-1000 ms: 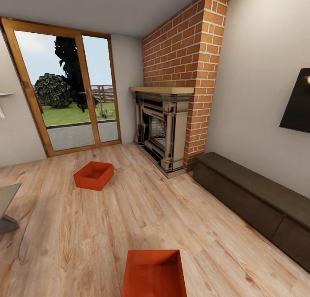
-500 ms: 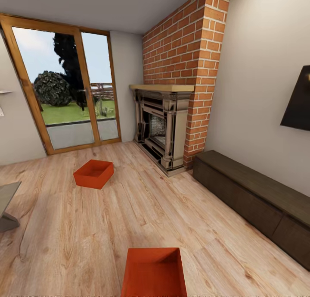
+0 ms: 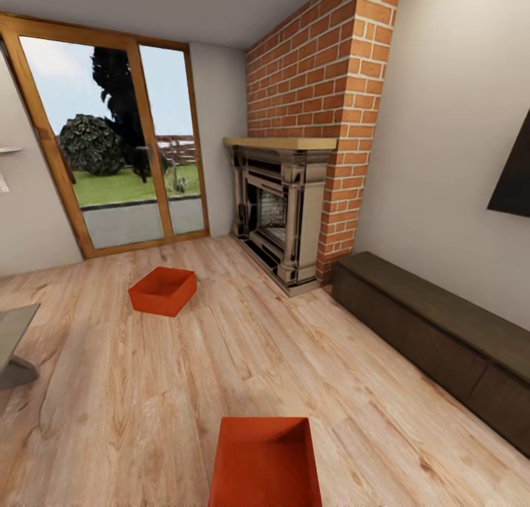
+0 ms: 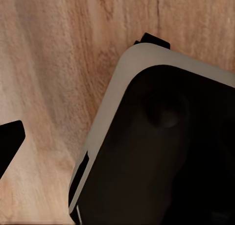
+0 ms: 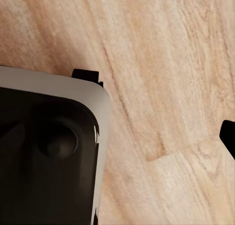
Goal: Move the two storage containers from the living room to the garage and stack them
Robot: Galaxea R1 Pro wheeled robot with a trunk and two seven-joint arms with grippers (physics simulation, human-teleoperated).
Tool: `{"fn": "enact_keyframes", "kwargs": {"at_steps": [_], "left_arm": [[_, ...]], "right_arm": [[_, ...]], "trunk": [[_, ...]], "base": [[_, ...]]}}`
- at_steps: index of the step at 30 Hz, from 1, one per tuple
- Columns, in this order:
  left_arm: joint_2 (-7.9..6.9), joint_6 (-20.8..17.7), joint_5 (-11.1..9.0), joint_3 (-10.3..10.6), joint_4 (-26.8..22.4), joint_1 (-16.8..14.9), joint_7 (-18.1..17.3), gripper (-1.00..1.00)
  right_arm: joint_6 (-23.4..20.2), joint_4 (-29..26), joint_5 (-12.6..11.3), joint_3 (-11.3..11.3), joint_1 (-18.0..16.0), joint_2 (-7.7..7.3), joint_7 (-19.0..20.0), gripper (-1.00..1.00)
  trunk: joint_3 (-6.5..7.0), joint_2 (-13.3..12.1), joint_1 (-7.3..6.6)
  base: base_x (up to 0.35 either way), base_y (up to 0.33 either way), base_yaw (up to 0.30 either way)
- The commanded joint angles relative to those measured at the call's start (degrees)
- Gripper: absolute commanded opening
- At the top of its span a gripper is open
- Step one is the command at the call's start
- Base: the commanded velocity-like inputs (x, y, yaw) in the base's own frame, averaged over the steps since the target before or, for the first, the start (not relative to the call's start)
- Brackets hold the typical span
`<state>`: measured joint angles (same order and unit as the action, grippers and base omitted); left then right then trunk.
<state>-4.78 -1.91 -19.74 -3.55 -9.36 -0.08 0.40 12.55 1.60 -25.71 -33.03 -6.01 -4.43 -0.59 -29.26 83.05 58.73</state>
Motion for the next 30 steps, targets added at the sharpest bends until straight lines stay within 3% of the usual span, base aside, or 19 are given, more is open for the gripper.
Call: {"fn": "enact_keyframes", "kwargs": {"at_steps": [1, 30], "left_arm": [[0.02, -0.2, 0.0, -0.3, -0.1, 0.0, 0.0, 1.0], [-0.05, -0.2, 0.3, -0.1, -0.1, 0.0, 0.0, 1.0]], "right_arm": [[0.3, 0.2, -0.4, -0.5, -0.1, 0.03, 0.0, 1.0], [0.1, 0.2, 0.0, -1.1, -0.1, 0.36, -0.2, 1.0]], "trunk": [[-0.15, 0.0, 0.0], [-2.84, 0.0, 0.0]], "base": [[0.0, 0.0, 0.061], [0.0, 0.0, 0.061]]}}
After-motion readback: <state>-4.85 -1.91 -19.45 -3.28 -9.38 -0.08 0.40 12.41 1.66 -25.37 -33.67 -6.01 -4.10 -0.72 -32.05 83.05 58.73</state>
